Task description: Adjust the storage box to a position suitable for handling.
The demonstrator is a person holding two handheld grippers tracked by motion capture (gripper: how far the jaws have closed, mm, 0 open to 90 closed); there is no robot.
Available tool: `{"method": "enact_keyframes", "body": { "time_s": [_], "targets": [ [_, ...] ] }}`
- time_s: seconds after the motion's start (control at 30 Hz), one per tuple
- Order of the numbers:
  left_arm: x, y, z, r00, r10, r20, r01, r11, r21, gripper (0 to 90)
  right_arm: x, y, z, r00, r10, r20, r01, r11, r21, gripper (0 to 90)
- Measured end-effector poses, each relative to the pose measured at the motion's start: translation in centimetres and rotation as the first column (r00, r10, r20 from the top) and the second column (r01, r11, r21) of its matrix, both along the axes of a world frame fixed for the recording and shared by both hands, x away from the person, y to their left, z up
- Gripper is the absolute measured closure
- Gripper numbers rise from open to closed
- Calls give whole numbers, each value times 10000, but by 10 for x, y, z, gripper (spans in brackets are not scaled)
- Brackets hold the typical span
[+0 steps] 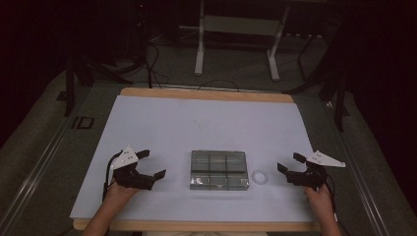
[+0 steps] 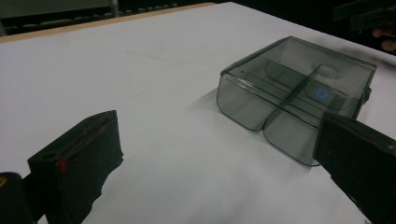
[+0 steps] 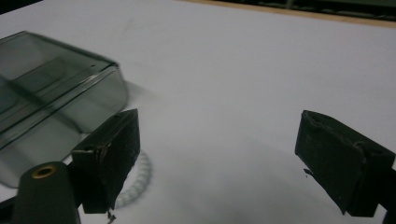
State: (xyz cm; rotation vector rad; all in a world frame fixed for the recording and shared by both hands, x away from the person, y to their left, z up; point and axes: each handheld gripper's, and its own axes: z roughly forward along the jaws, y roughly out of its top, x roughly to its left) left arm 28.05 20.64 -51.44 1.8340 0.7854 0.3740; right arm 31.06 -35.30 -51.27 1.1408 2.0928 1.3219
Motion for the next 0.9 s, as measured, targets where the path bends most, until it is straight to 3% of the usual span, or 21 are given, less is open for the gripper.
{"method": "enact_keyframes", "body": {
  "time_s": [0.13,0.3,0.5,0.6,0.73,0.8,0.9],
  "targets": [
    [1,-7,0,9992,-365,-130,367,9992,158,14,-1,7,0,9949,1004,59,-1004,9949,64,139],
    [4,-17,-1,9966,-783,-260,793,9960,412,14,-1,14,1,9866,1627,106,-1627,9867,15,140],
    [8,-34,-3,9891,-1344,-608,1385,9878,705,43,1,29,-1,9614,2750,51,-2750,9614,-45,158],
    [10,-43,-7,9823,-1681,-830,1766,9783,1084,57,3,36,-2,9456,3252,-6,-3252,9456,-119,250],
    [12,-50,-13,9740,-1976,-1107,2120,9674,1386,154,3,44,-6,9238,3825,-192,-3830,9231,-351,386],
    [12,-53,-16,9650,-2335,-1195,2498,9569,1479,204,4,48,-9,9085,4169,-301,-4180,9060,-673,515],
    [14,-57,-18,9569,-2625,-1239,2823,9411,1862,341,4,54,-12,8906,4534,-358,-4546,8848,-1028,651]
  ]
}}
